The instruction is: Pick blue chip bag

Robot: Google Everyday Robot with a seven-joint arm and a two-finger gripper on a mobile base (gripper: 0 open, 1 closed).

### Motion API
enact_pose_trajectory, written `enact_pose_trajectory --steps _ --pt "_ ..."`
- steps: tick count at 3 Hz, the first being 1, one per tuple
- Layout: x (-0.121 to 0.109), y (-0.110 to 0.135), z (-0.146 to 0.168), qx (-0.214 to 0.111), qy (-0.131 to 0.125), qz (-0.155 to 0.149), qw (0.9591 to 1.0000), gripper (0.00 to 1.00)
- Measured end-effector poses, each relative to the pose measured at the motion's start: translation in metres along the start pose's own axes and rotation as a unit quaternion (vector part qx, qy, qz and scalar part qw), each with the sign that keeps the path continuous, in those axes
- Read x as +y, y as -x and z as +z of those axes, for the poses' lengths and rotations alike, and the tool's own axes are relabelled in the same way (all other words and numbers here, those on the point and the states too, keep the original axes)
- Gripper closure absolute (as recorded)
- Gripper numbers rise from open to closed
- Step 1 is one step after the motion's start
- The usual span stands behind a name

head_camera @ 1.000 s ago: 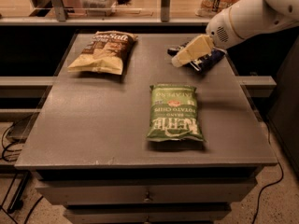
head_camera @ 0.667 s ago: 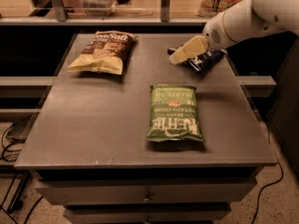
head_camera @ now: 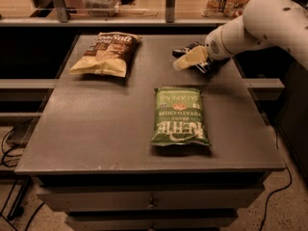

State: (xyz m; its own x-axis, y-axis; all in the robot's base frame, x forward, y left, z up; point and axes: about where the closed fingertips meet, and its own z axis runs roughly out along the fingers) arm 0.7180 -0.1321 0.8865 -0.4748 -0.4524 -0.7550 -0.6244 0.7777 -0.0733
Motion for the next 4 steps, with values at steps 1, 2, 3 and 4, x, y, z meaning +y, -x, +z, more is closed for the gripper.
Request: enact_pose_trajectory --steps 1,2,3,4 --pt "-0.009 -0.01 0.016 -0.015 0.012 0.023 0.9995 0.17" --pt "-0.015 -0.017 0.021 -0.031 0.026 0.041 0.9983 0.41" --pt "-0.023 -0.013 0.008 -0.045 0.019 0.034 0.9982 0.63" --pt "-0.03 0.006 -0.023 -0.066 -0.002 0.0 0.9978 0.86"
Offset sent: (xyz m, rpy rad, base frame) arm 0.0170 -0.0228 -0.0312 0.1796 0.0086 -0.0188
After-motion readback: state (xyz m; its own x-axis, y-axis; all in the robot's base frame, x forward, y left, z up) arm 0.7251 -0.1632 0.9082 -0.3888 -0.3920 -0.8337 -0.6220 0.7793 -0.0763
